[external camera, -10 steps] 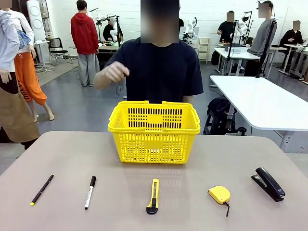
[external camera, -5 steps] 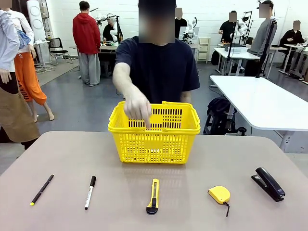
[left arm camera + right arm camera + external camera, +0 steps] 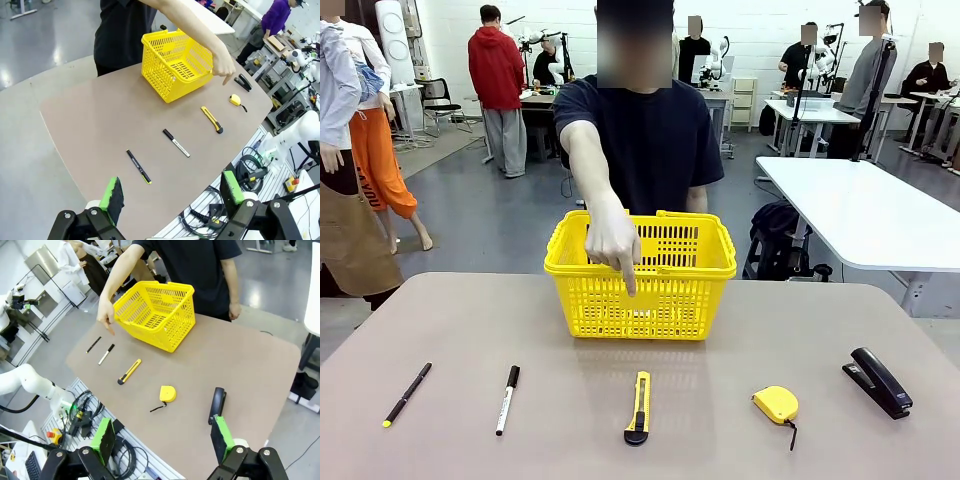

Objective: Place the items the person wants into the basket.
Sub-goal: Pick up the item the person points to and place it in the Market Basket.

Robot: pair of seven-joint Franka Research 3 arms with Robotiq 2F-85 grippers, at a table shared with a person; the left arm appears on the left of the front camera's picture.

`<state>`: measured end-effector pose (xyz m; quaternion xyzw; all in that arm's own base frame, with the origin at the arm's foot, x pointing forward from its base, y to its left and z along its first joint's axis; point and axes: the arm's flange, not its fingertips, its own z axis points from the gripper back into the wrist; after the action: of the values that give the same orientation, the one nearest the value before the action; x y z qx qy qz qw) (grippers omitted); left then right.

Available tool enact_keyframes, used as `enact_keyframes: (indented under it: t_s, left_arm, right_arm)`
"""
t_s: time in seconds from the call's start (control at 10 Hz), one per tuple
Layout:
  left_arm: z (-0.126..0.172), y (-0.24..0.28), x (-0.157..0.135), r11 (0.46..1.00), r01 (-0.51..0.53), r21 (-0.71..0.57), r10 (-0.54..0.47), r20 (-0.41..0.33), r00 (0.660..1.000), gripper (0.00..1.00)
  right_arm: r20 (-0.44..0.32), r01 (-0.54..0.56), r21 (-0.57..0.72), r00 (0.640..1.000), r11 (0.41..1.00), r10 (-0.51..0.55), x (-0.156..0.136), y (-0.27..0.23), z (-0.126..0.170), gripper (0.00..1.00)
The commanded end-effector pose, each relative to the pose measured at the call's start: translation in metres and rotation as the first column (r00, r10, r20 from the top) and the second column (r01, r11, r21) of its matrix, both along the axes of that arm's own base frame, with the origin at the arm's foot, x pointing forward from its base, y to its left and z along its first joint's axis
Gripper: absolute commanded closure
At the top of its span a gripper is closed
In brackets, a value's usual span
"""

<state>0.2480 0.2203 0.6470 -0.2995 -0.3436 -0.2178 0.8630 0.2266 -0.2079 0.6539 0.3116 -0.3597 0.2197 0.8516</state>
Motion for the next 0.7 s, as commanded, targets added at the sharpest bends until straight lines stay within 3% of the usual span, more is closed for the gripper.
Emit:
enact_keyframes:
  t_s: [0.0,0.1,0.2,0.3,0.4,0.6]
  left_arm:
    - [0.001,0.001,0.000,1.000,0.016,-0.001,-0.016,0.018,1.000,0.00]
    - [0.000,0.000,0.000,1.000,0.000,0.000,0.000,0.000,1.000,0.00]
    - [0.034,-0.069,0.005,0.981,0.099,0.164,-0.103,0.015,0.995,0.00]
    - [0.061,-0.154,0.019,0.920,0.192,0.342,-0.186,-0.048,0.981,0.00]
    - [0.072,-0.231,0.042,0.834,0.288,0.471,-0.230,-0.178,0.957,0.00]
    - [0.052,-0.359,0.084,0.676,0.442,0.590,-0.237,-0.393,0.888,0.00]
  right_arm:
    - [0.014,-0.008,0.002,1.000,1.000,0.008,0.001,0.001,-0.001,0.00]
    - [0.014,-0.008,0.002,1.000,1.000,0.008,0.001,0.001,-0.001,0.00]
    - [0.014,-0.008,0.002,1.000,1.000,0.008,0.001,0.001,-0.001,0.00]
    - [0.014,-0.008,0.002,1.000,1.000,0.008,0.001,0.001,-0.001,0.00]
    - [0.014,-0.008,0.002,1.000,1.000,0.008,0.001,0.001,-0.001,0.00]
    - [0.014,-0.008,0.002,1.000,1.000,0.008,0.001,0.001,-0.001,0.00]
